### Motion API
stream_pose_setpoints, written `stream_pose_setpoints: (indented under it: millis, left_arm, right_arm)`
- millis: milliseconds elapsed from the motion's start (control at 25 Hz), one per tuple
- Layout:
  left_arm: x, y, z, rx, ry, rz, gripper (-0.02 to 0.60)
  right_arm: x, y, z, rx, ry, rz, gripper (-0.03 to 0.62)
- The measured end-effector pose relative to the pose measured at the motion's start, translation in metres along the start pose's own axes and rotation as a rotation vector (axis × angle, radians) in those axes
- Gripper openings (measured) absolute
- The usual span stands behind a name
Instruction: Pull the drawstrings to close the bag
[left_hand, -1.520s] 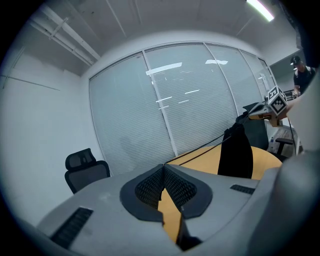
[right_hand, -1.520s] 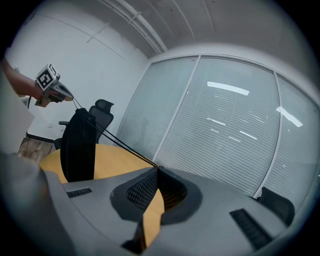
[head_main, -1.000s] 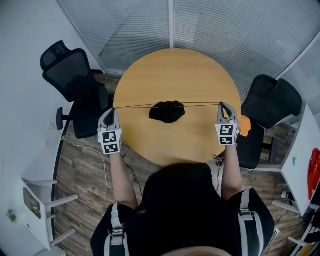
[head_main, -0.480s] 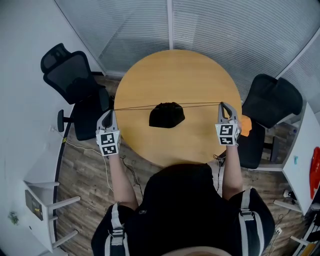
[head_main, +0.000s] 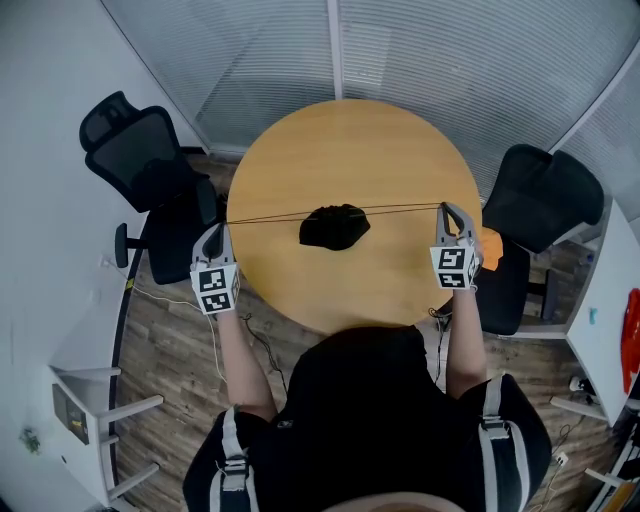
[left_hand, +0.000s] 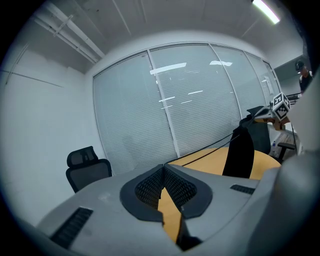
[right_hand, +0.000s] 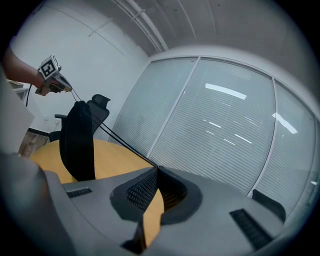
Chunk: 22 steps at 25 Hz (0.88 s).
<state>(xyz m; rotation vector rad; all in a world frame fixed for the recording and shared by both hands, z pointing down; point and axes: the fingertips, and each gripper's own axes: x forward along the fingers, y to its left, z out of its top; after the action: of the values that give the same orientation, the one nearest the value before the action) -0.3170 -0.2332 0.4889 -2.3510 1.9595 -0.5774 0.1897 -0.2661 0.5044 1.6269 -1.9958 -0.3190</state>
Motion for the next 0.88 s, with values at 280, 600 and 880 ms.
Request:
stream_pose_setpoints:
  millis: [280, 600, 880]
  left_arm:
    - [0.002, -0.002, -0.002, -0.012, 0.0, -0.008, 0.016]
    - [0.003, -0.003, -0.004, -0.012, 0.003, -0.017, 0.015]
    - [0.004, -0.006, -0.009, -0.041, 0.002, -0.034, 0.015]
  right_arm:
    - [0.002, -0.001, -0.003, 0.0, 0.003, -0.005, 0.057]
    - [-0.001, 0.0, -0.005, 0.002, 0.016, -0.009, 0.057]
    - [-0.001, 0.001, -0.012, -0.002, 0.03, -0.006, 0.057]
